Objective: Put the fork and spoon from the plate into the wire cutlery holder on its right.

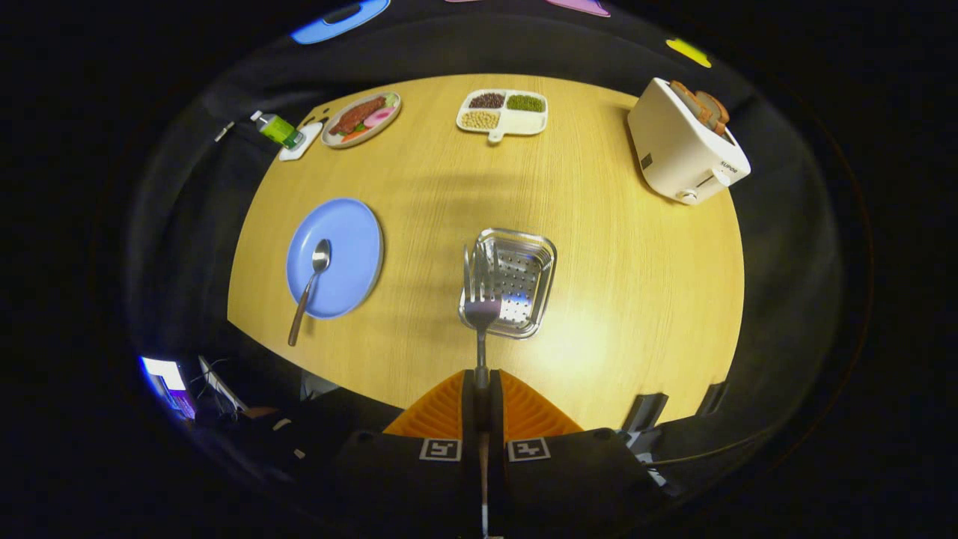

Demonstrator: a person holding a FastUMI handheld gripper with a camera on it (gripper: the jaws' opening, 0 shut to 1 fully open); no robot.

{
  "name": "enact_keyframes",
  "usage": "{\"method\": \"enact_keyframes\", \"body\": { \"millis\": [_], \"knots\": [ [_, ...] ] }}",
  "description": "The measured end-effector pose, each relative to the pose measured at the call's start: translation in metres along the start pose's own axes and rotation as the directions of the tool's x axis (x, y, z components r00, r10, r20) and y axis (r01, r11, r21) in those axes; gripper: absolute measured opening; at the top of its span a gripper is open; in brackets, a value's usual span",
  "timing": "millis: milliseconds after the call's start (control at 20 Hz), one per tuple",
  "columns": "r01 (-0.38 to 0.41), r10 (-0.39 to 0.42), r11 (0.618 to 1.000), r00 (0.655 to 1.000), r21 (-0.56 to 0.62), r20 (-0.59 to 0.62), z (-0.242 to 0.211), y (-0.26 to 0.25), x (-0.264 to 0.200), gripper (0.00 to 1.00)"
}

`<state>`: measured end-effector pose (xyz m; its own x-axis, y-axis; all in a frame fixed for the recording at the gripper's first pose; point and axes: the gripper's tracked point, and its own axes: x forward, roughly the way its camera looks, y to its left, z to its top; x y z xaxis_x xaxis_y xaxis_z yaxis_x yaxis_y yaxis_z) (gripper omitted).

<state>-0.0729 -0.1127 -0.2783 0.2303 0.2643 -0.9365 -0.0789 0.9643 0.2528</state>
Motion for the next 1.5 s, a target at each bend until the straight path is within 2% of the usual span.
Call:
{"method": "enact_keyframes", "body": {
  "millis": [200,500,650,850,1150,1350,1500],
  "knots": [
    [-0.009,0.001,0.999,0.984,-0.047,-0.179,-0.005,-0.011,0.005,0.09],
    [0.014,-0.061,0.993,0.918,-0.120,-0.392,-0.002,-0.022,0.016,0.09],
    [0.028,-0.086,0.991,0.890,-0.133,-0.447,0.003,-0.024,0.020,0.09],
    [0.041,-0.100,0.990,0.876,-0.134,-0.472,0.008,-0.024,0.028,0.11],
    [0.045,-0.099,0.990,0.898,-0.134,-0.429,0.017,-0.023,0.035,0.14],
    [0.044,-0.084,0.991,0.937,-0.124,-0.339,0.033,-0.021,0.036,0.17],
    [0.017,-0.035,0.996,0.977,-0.085,-0.212,0.054,-0.006,0.029,0.20]
  ]
}}
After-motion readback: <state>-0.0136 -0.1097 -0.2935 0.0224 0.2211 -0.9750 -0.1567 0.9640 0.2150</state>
